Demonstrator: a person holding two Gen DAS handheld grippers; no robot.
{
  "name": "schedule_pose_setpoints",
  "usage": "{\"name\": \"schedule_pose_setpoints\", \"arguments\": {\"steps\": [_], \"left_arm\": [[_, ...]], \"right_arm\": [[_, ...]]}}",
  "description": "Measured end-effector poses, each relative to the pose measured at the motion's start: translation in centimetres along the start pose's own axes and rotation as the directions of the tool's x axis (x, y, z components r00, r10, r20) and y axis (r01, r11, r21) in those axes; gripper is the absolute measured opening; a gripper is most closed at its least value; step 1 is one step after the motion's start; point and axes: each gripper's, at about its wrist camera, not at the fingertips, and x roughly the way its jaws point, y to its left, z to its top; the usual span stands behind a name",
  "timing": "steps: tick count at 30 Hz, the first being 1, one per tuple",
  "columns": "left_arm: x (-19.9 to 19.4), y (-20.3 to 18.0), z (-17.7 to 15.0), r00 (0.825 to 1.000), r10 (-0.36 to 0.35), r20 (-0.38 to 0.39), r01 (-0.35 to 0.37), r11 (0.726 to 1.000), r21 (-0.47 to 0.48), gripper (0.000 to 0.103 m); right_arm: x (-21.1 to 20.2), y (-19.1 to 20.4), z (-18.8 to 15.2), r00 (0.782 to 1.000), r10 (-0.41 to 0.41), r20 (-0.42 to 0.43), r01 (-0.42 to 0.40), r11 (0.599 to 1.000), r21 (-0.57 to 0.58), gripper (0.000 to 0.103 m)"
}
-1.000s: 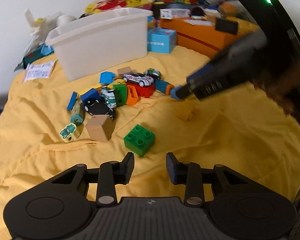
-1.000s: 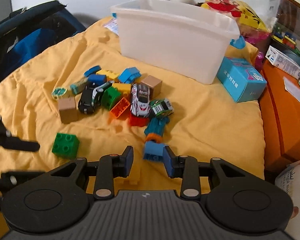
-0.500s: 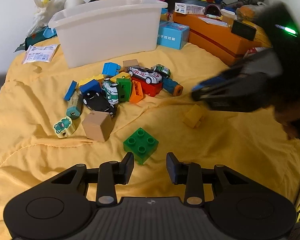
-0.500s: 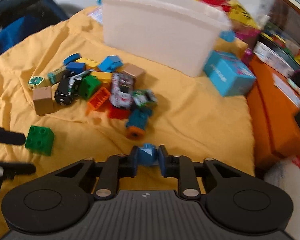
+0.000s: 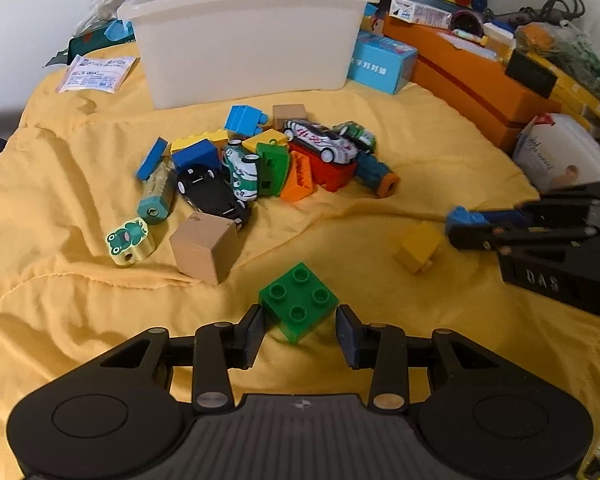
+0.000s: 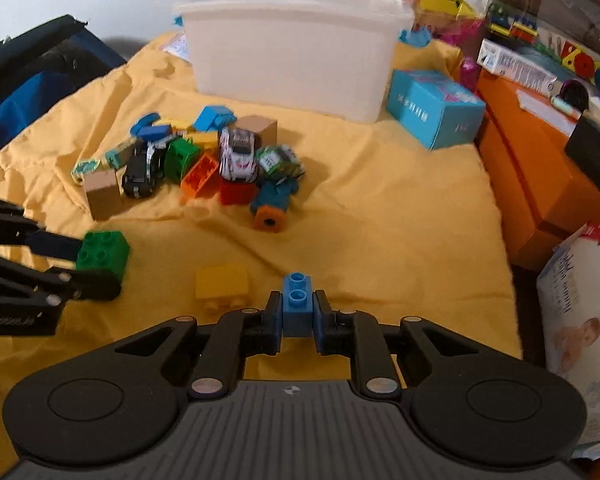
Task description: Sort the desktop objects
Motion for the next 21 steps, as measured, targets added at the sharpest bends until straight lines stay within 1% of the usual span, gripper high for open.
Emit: {"name": "schedule_pose_setpoints", "arguments": {"steps": [1,5,9,11,12,14,15,16,19,21], "left_arm": [[0.1,0.0,0.1,1.000,0.002,0.012,-0.002,1.000,0.002,0.043],[0.4,-0.2,0.3,0.999,-0.001,0.034,0.001,1.000,0.014,0.043],[0.0,0.1,0.6,0.999,-0.016,0.032,0.016,1.000,-0.010,0.042],[0.1,0.1,0.6,1.000,-0.011,0.028,0.012,1.000,-0.024,0.045],[0.2,0.0,0.7,1.000,-0.005,0.022,0.005,1.000,-0.026,0.049],[0.4,-0.3,0.7,1.000,0.000,0.027,0.000,1.000,-0.013,0.049],[0.4,-0.5,0.7,0.999,-0.004,0.039,0.004,1.000,0.000,0.048],[0.5,-0.6,0.7,0.999,-0.009,0.043,0.009,1.000,0.011,0.042],[0.2,-0.5,0.6,0.999,-0.023,0.044,0.021,0.999,0.034,0.039],[-0.3,-0.4,0.5,0.998,-0.027,0.048,0.025,0.998,0.050,0.038]], "right_arm": [[0.3,0.1,-0.2,1.000,0.004,-0.017,-0.004,1.000,0.008,0.018],[0.2,0.3,-0.6,1.000,-0.005,-0.003,0.005,1.000,0.001,0.018],[0.1,0.2,-0.5,1.000,-0.004,-0.009,0.004,1.000,0.006,0.019],[0.1,0.1,-0.6,1.000,-0.007,-0.005,0.007,1.000,0.018,0.020],[0.0,0.0,-0.7,1.000,-0.006,-0.004,0.006,1.000,0.027,0.020],[0.1,0.1,-0.7,1.000,-0.007,-0.006,0.007,1.000,0.024,0.019],[0.1,0.2,-0.6,1.000,-0.009,-0.007,0.009,1.000,0.015,0.019],[0.0,0.3,-0.6,1.000,-0.011,-0.008,0.011,1.000,0.006,0.018],[-0.2,0.5,-0.6,1.000,-0.011,-0.013,0.011,1.000,-0.005,0.018],[-0.7,0.4,-0.5,1.000,-0.007,-0.005,0.007,1.000,0.008,0.018]]}}
